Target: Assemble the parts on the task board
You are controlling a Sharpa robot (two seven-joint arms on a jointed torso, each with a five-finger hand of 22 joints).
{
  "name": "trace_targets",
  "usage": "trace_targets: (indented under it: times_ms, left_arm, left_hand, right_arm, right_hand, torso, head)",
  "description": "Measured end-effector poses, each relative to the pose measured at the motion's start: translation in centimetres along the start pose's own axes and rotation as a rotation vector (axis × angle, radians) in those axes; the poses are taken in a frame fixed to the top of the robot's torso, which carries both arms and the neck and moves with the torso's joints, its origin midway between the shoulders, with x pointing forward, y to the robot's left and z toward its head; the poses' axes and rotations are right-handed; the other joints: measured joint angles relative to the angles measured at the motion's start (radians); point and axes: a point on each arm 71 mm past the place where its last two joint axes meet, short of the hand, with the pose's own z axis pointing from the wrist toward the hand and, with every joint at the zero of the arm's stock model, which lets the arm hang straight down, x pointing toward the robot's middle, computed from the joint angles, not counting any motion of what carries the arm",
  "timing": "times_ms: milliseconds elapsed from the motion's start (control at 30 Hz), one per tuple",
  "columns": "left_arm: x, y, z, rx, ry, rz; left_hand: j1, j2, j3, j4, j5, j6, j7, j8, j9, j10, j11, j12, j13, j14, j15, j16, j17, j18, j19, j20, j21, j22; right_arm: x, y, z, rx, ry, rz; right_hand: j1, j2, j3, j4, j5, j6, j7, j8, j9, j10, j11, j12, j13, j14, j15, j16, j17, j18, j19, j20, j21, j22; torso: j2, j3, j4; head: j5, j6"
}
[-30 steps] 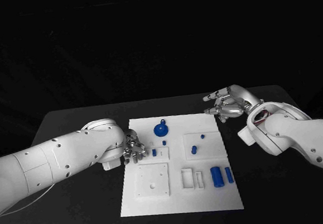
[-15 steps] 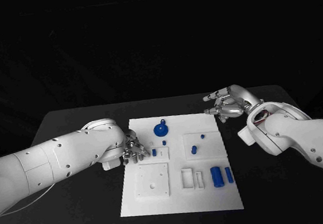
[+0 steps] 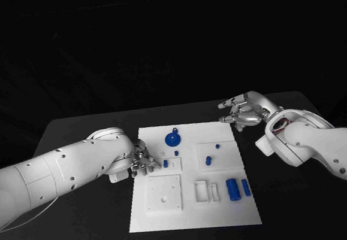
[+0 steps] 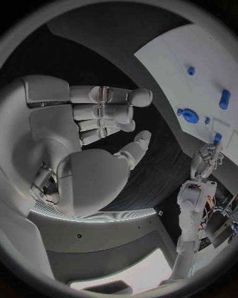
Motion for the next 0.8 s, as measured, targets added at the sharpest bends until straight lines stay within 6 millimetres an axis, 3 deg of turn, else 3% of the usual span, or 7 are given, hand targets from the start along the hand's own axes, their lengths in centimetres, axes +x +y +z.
trace_targets:
  times_ms: [267, 467, 800]
  left_arm:
    - [-0.06, 0.25, -0.03, -0.004, -0.003, -0.003]
    - [-0.08, 0.44, -0.07, -0.006, -0.004, -0.005]
    - [-0.09, 0.6, -0.11, -0.007, -0.006, -0.008]
  left_hand:
    - [0.008, -0.021, -0.06, 0.037, 0.0, 0.0, 0.007, 0.013, -0.009, 0.0, 0.0, 0.0, 0.0, -0.004, 0.004, 0.0, -0.003, 0.001, 0.003, 0.003, 0.0, 0.0]
    - [0.013, -0.055, -0.093, 0.06, 0.0, 0.0, 0.007, 0.017, -0.013, -0.004, 0.004, 0.0, 0.0, -0.004, 0.004, 0.0, -0.006, 0.002, 0.003, 0.004, -0.004, 0.0]
    - [0.029, -0.071, -0.144, 0.083, 0.0, 0.0, 0.007, 0.023, -0.021, -0.004, 0.004, 0.0, 0.0, -0.007, 0.007, 0.0, -0.009, 0.002, 0.003, 0.003, -0.004, 0.0]
  right_arm:
    - [0.0, -0.01, 0.01, 0.0, 0.0, 0.0]
    - [0.0, -0.02, 0.01, 0.001, 0.0, 0.0]
    - [0.01, -0.02, 0.02, 0.001, 0.0, 0.0]
  right_hand:
    - [0.0, 0.0, 0.0, 0.0, 0.0, 0.0, 0.0, 0.0, 0.0, 0.0, 0.0, 0.0, 0.0, 0.0, 0.0, 0.0, 0.0, 0.0, 0.0, 0.0, 0.0, 0.0]
    - [0.0, 0.0, 0.0, 0.0, 0.0, 0.0, 0.0, 0.0, 0.0, 0.0, 0.0, 0.0, 0.0, 0.0, 0.0, 0.0, 0.0, 0.0, 0.0, 0.0, 0.0, 0.0]
    - [0.0, 0.0, 0.0, 0.0, 0.0, 0.0, 0.0, 0.0, 0.0, 0.0, 0.0, 0.0, 0.0, 0.0, 0.0, 0.0, 0.0, 0.0, 0.0, 0.0, 0.0, 0.0]
  torso:
    - [0.0, 0.0, 0.0001]
    - [0.0, -0.0001, 0.0005]
    - [0.0, -0.0004, 0.0004]
  head:
    - [0.0, -0.001]
    - [0.0, -0.001]
    - [0.001, 0.0]
